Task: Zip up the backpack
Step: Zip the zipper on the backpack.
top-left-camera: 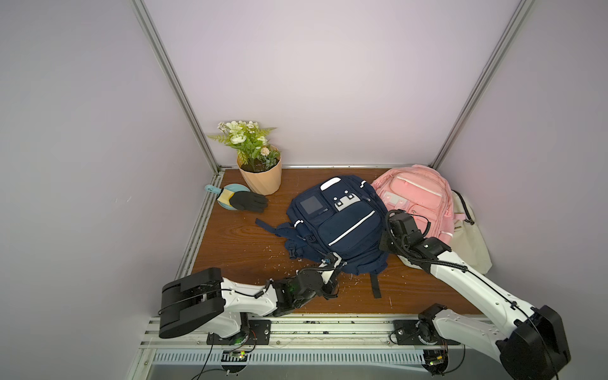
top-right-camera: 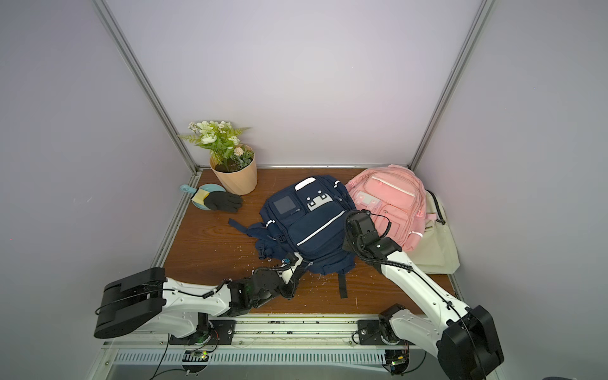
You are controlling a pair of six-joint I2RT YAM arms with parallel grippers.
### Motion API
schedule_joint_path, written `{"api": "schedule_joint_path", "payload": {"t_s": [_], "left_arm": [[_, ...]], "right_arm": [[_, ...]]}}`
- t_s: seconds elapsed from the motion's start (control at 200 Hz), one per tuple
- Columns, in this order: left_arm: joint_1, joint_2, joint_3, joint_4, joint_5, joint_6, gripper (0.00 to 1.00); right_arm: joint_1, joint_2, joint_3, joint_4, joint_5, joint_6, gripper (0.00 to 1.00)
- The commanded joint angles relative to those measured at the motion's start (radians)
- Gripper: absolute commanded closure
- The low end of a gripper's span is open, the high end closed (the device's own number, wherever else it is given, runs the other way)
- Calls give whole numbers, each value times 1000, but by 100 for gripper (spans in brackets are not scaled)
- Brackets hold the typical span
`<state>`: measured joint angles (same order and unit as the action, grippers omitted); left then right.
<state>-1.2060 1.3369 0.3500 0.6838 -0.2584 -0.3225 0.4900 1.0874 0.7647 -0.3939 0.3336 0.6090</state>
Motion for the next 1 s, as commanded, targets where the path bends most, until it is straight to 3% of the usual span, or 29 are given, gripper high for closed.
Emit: {"api": "schedule_joint_path", "payload": {"t_s": [0.0,0.18,0.31,0.44,0.515,0.746,0.996], "left_arm": [[49,-58,-63,-114,-61,-16,100],[70,-84,-67,-127,-48,15,100],[40,-22,-20,-98,-15,40,100],[-22,70,56,-76,-7,54,100],[-33,114,83,-37,29,39,100],[-46,209,169,-3,71,25,100],[-80,244,225,-7,96,48,100]], "right_arm": [[-46,-33,59,8,217,-59,100],[-54,-49,49,20,213,-73,100],[-52,-47,39,51,60,-69,100],[-15,-52,14,57,-50,-37,67],[32,-81,-11,40,-32,-4,58],[128,-164,-115,-30,-2,140,51],[175,-143,-165,114,-102,196,47]]}}
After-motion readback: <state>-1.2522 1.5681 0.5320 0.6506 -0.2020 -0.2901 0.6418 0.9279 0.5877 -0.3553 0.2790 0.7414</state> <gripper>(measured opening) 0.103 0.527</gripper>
